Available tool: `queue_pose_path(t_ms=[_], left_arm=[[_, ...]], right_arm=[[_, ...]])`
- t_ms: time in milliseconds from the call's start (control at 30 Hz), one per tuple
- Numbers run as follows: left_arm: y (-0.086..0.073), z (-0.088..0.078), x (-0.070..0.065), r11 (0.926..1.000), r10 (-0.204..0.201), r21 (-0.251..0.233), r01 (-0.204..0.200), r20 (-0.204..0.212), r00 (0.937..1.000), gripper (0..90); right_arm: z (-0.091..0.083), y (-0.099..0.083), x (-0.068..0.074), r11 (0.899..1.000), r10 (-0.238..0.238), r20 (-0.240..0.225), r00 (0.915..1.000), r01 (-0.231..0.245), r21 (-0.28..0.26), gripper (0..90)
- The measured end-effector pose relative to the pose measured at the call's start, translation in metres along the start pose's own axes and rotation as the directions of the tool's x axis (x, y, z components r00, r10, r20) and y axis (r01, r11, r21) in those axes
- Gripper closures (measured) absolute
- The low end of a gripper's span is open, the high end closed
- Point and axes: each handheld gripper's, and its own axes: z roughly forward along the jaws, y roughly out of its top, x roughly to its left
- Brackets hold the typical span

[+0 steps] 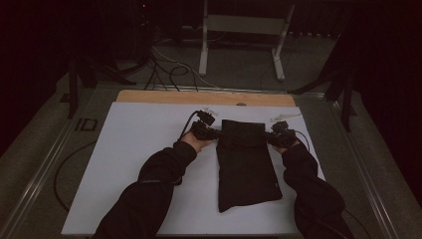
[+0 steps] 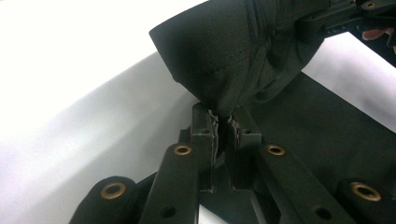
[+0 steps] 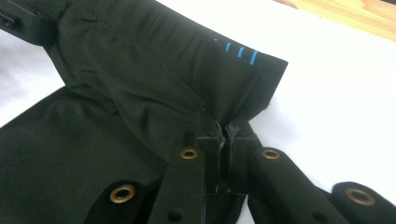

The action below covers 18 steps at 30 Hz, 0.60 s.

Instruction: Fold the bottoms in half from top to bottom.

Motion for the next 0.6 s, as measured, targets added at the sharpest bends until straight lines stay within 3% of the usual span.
queue_pose_path(t_ms=[367, 600], left_arm=[[-0.012, -0.009, -0.022, 0.9993, 0.036, 0.003, -0.036, 0.042, 0.9985, 83.7], [-0.021, -0.013, -0.031, 0.9985, 0.054, -0.010, -0.054, 0.040, 0.9977, 83.7]], right_arm=[[-0.017, -0.015, 0.011, 1.000, -0.019, -0.011, 0.9998, 0.019, 0.000, 86.6], [-0.025, -0.023, 0.022, 0.999, -0.042, 0.008, 0.9991, 0.042, -0.013, 86.6]])
